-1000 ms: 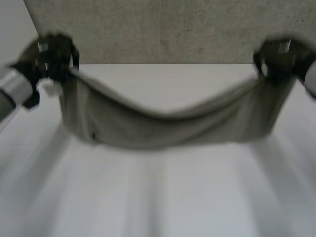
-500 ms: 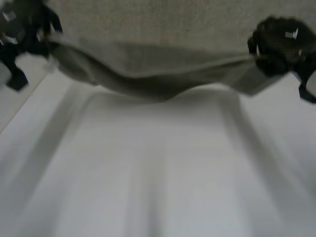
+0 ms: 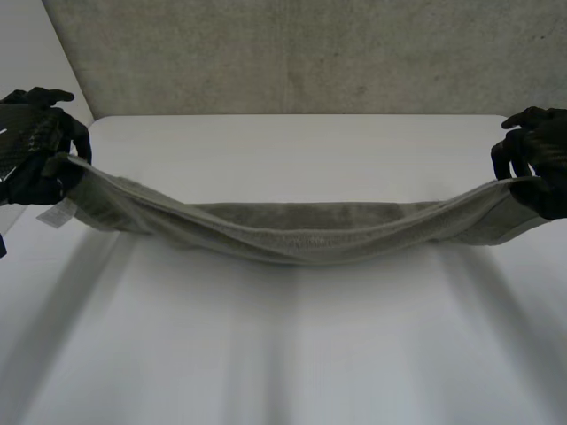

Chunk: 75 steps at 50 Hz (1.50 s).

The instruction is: Fold the towel.

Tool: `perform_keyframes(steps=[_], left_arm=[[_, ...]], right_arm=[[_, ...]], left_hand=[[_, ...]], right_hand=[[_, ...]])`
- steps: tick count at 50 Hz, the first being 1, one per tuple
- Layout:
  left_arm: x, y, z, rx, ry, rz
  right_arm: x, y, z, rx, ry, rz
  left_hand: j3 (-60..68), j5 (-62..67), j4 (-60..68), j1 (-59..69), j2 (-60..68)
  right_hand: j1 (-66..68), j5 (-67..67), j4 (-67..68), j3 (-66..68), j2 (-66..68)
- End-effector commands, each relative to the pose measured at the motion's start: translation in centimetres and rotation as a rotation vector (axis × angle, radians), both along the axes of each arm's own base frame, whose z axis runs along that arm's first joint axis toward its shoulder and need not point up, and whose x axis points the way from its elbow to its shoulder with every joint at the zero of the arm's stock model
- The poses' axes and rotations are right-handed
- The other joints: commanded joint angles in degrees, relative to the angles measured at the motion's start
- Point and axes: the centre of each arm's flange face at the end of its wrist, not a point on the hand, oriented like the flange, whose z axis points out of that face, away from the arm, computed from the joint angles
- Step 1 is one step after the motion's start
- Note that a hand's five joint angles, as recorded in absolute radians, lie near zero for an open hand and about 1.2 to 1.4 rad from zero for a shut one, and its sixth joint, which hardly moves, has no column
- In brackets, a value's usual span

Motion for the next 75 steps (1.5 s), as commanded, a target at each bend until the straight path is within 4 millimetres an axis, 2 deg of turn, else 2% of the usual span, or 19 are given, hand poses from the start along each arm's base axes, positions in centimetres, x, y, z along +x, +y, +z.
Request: perform_keyframes(steps=[1, 4, 9, 14, 24, 41, 53, 54, 55, 56, 57, 58, 60, 62, 63, 65, 66, 70, 75], left_arm=[[-0.3, -1.4, -2.3, 0.102, 0.017, -0.024], [-1.4, -2.5, -3.5, 0.160, 0.025, -0.068], [-2.2, -4.0, -5.2, 0.216, 0.023, -0.073], [-3.3, -8.0, -8.4, 0.294, 0.009, 0.011], [-3.6, -12.3, -11.4, 0.326, 0.003, 0.056], [-4.3, -14.6, -13.7, 0.320, -0.018, 0.086], [-4.9, -14.6, -15.3, 0.327, -0.057, 0.071], [-4.9, -14.6, -15.3, 0.326, -0.057, 0.071], [-4.9, -14.6, -15.4, 0.327, -0.059, 0.080], [-4.8, -14.7, -15.4, 0.326, -0.063, 0.094], [-4.8, -14.7, -15.4, 0.326, -0.063, 0.094], [-4.7, -14.7, -15.3, 0.318, -0.072, 0.110], [-4.5, -14.8, -15.1, 0.311, -0.081, 0.126], [-4.6, -14.7, -14.3, 0.287, -0.098, 0.149], [-4.6, -14.7, -14.3, 0.287, -0.098, 0.149], [-4.6, -14.4, -13.7, 0.276, -0.099, 0.152], [-4.6, -14.2, -12.7, 0.256, -0.096, 0.153], [-4.4, -12.9, -10.3, 0.217, -0.088, 0.156], [-4.3, -10.6, -8.9, 0.210, -0.085, 0.148]], right_arm=[[-0.4, -2.0, -1.7, 0.081, -0.015, 0.006], [-0.4, -3.3, -3.0, 0.118, -0.005, 0.021], [1.5, -4.9, -4.8, 0.143, 0.043, 0.080], [2.5, -7.0, -6.9, 0.173, 0.095, 0.062], [4.2, -11.3, -9.9, 0.095, 0.124, 0.058], [4.9, -16.5, -13.4, -0.028, 0.095, -0.027], [6.0, -16.6, -16.7, 0.016, 0.096, -0.002], [6.0, -16.6, -17.0, 0.018, 0.098, -0.004], [6.0, -16.6, -17.0, 0.018, 0.098, -0.004], [5.9, -16.7, -17.4, 0.026, 0.103, -0.018], [5.8, -16.7, -17.3, 0.022, 0.109, -0.038], [5.8, -16.7, -17.3, 0.022, 0.110, -0.038], [5.7, -16.7, -17.0, 0.014, 0.115, -0.054], [5.7, -16.5, -15.0, -0.021, 0.112, -0.077], [5.7, -16.5, -14.9, -0.021, 0.112, -0.077], [5.6, -15.7, -12.6, -0.058, 0.108, -0.085], [5.6, -15.7, -12.6, -0.058, 0.108, -0.085], [5.4, -13.6, -9.0, -0.108, 0.101, -0.096], [5.0, -10.9, -7.4, -0.099, 0.093, -0.103]], left_hand=[[-2.9, 4.3, -3.4, 6.3, 3.3], [-2.9, 4.3, -3.4, 6.3, 3.3], [-2.9, 4.3, -3.4, 6.3, 3.3], [-2.9, 4.3, -3.4, 6.3, 3.3], [-2.9, 4.3, -3.4, 6.3, 3.3], [-2.9, 4.3, -3.4, 6.3, 3.3], [-2.9, 4.3, -3.4, 6.3, 3.3], [-2.9, 4.3, -3.4, 6.3, 3.3], [-2.9, 4.3, -3.4, 6.3, 3.3], [-2.9, -8.8, -3.4, -6.8, -9.8], [-2.9, -9.0, -3.4, -6.9, -10.0], [-2.9, -27.1, -3.4, -25.1, -28.1], [-2.9, -31.5, -3.4, -29.5, -32.5], [-2.9, -41.4, -3.4, -39.3, -42.4], [-2.9, -41.4, -3.4, -39.4, -42.4], [-2.9, -42.1, -3.4, -40.1, -43.1], [-2.9, -42.1, -3.4, -40.1, -43.1], [-2.9, -42.3, -3.4, -40.2, -43.3], [-2.9, -42.1, -3.4, -40.1, -43.1]], right_hand=[[4.0, 3.3, -4.4, -2.5, 5.0], [4.0, 3.3, -4.4, -2.5, 5.0], [4.0, 3.3, -4.4, -2.5, 5.0], [4.0, 3.3, -4.4, -2.5, 5.0], [4.0, 3.3, -4.4, -2.5, 5.0], [4.0, 3.3, -4.4, -2.5, 5.0], [4.0, 3.3, -4.4, -2.5, 5.0], [-20.4, -21.1, -4.4, -2.5, -19.4], [-20.6, -21.4, -4.4, -2.5, -19.7], [-66.0, -66.7, -4.4, -2.5, -65.0], [-66.0, -66.7, -4.4, -2.5, -65.0], [-66.0, -66.7, -4.4, -2.5, -65.0], [-66.0, -66.7, -4.4, -2.5, -65.0], [-66.0, -66.7, -4.4, -2.5, -65.0], [-66.0, -66.7, -4.4, -2.5, -65.0], [-66.0, -66.7, -4.4, -2.5, -65.0], [-66.0, -66.7, -4.4, -2.5, -65.0], [-66.0, -66.7, -4.4, -2.5, -65.0], [-66.0, -66.7, -4.4, -2.5, -65.0]])
